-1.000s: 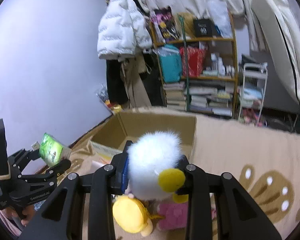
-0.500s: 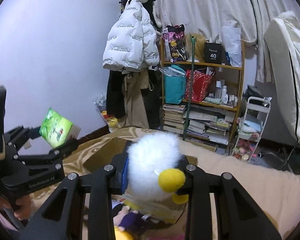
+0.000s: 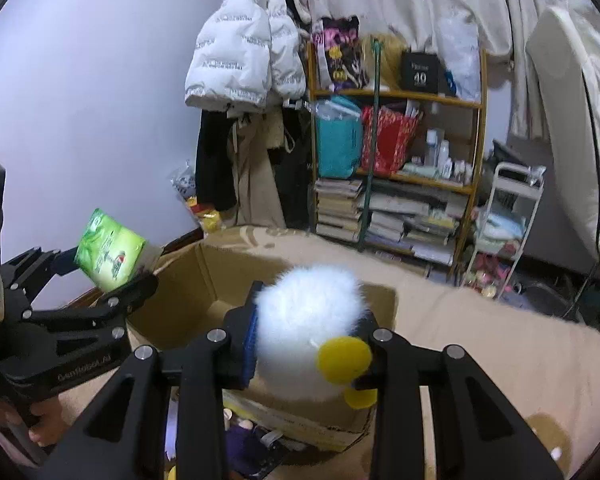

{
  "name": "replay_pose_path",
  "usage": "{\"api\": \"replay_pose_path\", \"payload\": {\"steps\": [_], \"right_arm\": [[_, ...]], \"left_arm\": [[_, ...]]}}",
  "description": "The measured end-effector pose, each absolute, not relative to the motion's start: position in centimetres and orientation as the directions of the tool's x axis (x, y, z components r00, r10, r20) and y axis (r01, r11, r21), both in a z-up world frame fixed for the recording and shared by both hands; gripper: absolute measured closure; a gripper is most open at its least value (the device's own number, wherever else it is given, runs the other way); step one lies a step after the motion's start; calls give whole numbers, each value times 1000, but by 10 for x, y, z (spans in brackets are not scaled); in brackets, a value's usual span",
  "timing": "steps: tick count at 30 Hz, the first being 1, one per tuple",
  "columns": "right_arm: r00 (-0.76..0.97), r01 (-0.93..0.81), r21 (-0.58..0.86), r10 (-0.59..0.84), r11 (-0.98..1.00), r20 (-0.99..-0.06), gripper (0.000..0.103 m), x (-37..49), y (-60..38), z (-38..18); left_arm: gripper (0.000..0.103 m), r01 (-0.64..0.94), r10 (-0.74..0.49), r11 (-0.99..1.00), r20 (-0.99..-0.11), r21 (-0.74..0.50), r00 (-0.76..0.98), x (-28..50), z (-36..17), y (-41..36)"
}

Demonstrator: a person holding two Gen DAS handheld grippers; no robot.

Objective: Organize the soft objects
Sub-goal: 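Lift green tissue pack with left gripper into box while right carries keychain there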

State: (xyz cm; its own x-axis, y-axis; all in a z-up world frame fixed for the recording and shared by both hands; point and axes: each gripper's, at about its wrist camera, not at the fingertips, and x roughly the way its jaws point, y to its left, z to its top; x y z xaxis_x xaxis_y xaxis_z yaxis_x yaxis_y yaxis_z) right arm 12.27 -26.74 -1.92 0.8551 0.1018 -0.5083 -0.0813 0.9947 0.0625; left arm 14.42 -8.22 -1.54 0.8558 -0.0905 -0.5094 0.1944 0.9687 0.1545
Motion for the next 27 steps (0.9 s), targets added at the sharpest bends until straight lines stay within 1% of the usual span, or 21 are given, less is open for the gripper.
{"api": "replay_pose_path", "payload": {"steps": [5, 11, 17, 18, 19, 20, 22, 27], "right_arm": [[829, -80, 79, 110, 994, -548, 68, 131, -272, -40], [817, -74, 99, 117, 992, -565, 67, 131, -276, -49], [806, -66, 123, 125, 990, -579, 66, 130, -281, -53], [803, -64, 126, 126, 990, -582, 65, 131, -281, -53], [798, -63, 130, 128, 990, -590, 64, 131, -281, -54], [791, -65, 134, 133, 989, -598, 60, 132, -281, -55], [785, -66, 137, 136, 988, -604, 55, 131, -281, -55], [792, -69, 140, 140, 988, -595, 46, 125, -281, -51]], "left_arm": [[28, 214, -112, 967, -529, 135, 841, 152, -24, -83], [28, 284, -182, 954, -577, 91, 796, 157, -31, -86], [27, 288, -173, 952, -598, 101, 782, 159, -39, -90], [27, 289, -173, 952, -600, 102, 781, 159, -40, -90], [25, 288, -170, 952, -603, 104, 780, 159, -40, -90], [19, 285, -167, 953, -604, 105, 779, 159, -40, -90], [15, 273, -158, 956, -590, 110, 792, 156, -38, -88], [14, 264, -144, 957, -598, 117, 789, 153, -38, -84]]}}
